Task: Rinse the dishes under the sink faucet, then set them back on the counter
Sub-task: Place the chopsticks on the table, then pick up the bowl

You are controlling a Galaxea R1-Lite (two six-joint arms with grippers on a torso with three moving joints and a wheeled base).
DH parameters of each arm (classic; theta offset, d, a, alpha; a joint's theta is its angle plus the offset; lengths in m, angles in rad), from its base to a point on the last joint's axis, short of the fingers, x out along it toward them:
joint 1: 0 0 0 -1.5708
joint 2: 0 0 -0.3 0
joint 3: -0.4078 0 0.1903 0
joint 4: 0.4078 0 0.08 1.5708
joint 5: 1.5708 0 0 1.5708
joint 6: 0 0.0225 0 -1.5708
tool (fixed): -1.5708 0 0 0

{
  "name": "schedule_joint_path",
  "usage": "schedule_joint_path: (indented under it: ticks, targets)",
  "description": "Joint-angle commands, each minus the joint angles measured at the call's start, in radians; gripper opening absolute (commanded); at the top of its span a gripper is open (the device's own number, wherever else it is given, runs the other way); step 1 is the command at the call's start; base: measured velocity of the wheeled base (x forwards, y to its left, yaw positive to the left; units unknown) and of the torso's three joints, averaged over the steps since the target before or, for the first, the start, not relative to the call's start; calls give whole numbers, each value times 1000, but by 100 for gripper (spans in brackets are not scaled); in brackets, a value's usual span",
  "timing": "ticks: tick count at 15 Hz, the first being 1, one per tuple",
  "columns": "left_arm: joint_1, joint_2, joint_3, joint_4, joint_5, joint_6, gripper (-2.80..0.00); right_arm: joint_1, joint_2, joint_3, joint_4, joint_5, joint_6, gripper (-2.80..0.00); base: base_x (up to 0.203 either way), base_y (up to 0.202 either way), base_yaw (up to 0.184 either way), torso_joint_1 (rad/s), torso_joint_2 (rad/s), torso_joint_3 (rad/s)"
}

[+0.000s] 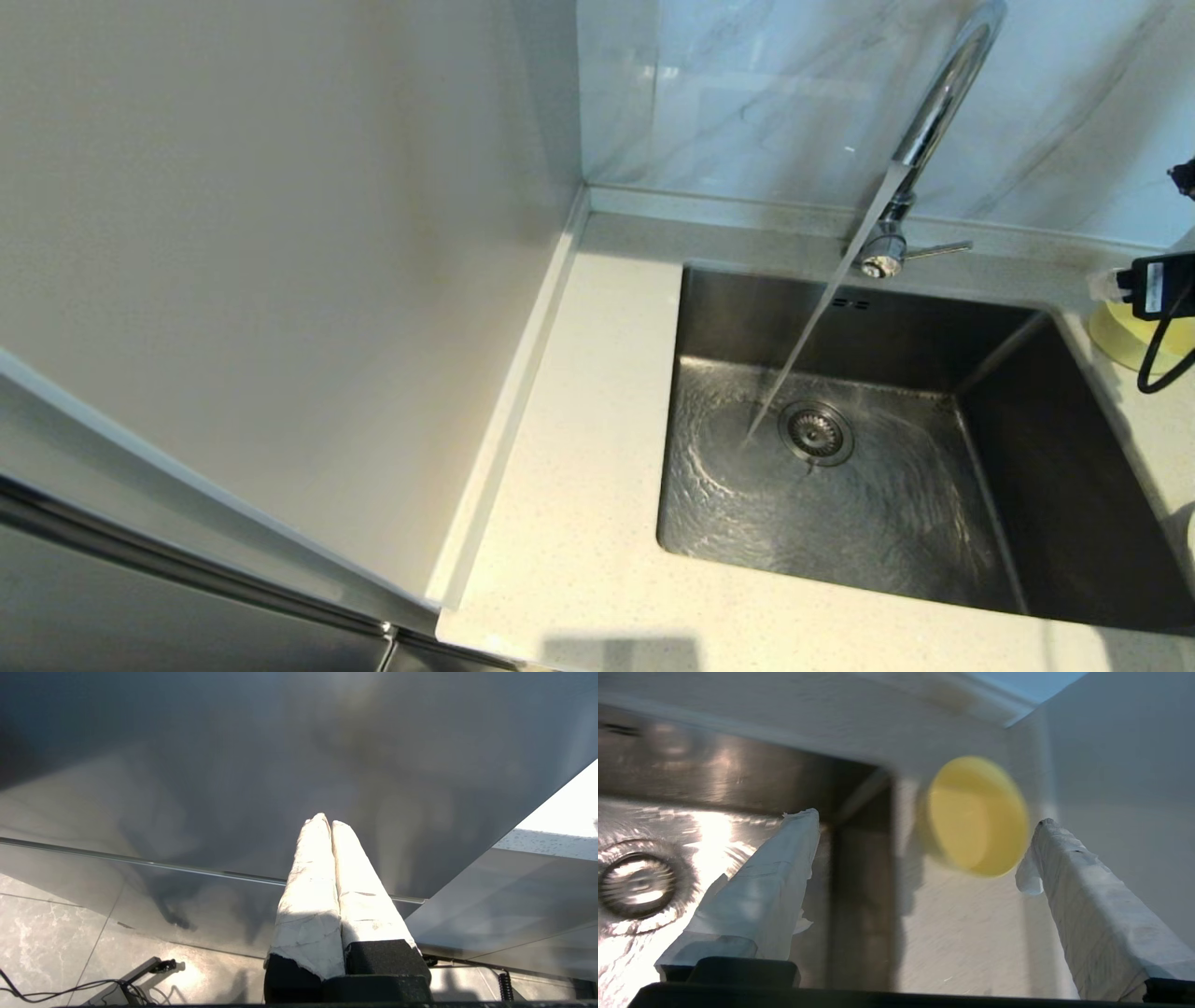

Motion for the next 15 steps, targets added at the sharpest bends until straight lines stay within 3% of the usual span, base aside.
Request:
schedule_joint_path:
  ticks: [1, 2, 4, 7, 10, 12, 15]
  targets:
    - [0, 0, 0, 0, 0, 0, -280, -25, 90, -65, -1, -19, -85, 0, 0, 0, 0, 0, 0, 0]
    - [0, 0, 0, 0, 0, 0, -280, -57, 109, -108, -2, -21, -197, 0, 0, 0, 0, 0, 0, 0]
    - [0, 0, 0, 0, 0, 0, -280, -95, 144, -225, 40, 15, -271, 0, 0, 0, 0, 0, 0, 0]
    - [0, 0, 0, 0, 0, 0, -280, -131, 177, -473, 432, 91, -341, 0, 0, 0, 0, 0, 0, 0]
    - [0, 0, 0, 0, 0, 0, -280, -154, 224, -718, 877, 138, -359, 0, 0, 0, 0, 0, 0, 0]
    - [0, 0, 1, 0, 0, 0, -280, -161, 270, -742, 930, 146, -346, 0, 0, 0, 0, 0, 0, 0]
    - [0, 0, 0, 0, 0, 0, -280, -158, 310, -741, 939, 171, -215, 0, 0, 0, 0, 0, 0, 0]
